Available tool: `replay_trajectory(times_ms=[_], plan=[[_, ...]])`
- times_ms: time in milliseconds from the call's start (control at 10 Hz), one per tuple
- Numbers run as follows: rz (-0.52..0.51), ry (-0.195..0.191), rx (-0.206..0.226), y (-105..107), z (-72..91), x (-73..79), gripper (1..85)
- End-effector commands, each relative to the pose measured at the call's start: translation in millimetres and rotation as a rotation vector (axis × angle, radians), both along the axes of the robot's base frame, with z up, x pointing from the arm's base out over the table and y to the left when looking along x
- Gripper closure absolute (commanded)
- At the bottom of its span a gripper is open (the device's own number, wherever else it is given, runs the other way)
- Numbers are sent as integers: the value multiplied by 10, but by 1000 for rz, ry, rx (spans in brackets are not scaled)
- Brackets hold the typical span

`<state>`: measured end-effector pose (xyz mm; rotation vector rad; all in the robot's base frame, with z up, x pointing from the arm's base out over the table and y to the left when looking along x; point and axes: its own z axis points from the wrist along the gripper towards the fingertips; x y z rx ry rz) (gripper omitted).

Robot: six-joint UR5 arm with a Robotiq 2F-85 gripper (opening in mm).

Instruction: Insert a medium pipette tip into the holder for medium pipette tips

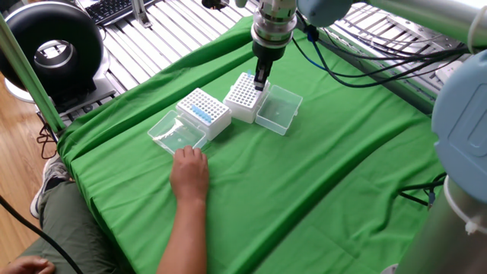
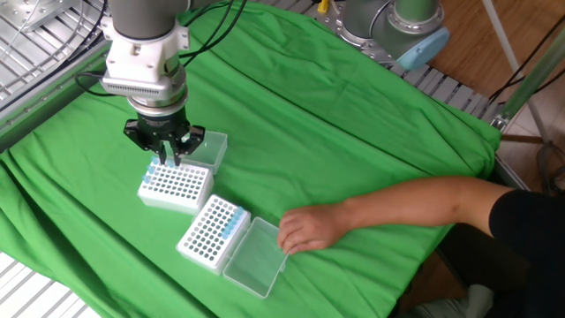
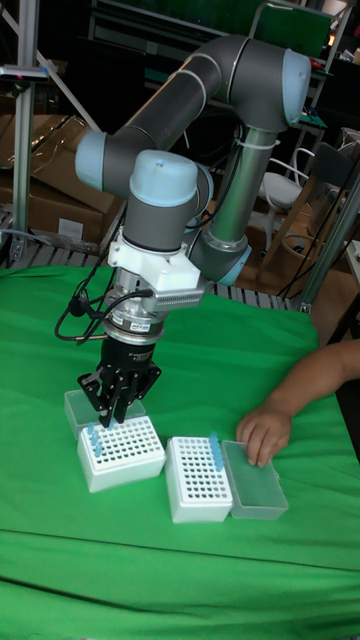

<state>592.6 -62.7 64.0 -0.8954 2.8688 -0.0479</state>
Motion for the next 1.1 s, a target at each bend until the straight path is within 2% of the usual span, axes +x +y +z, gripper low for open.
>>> replay_trajectory(times_ms=[0, 100, 500, 1000], plan=[[-15, -6, 22, 27, -30, -1, 600], [-16, -7, 25, 32, -38, -1, 607], [-36, -13, 10, -17, -30, 16, 747], [-45, -1, -6, -28, 146, 15, 817]])
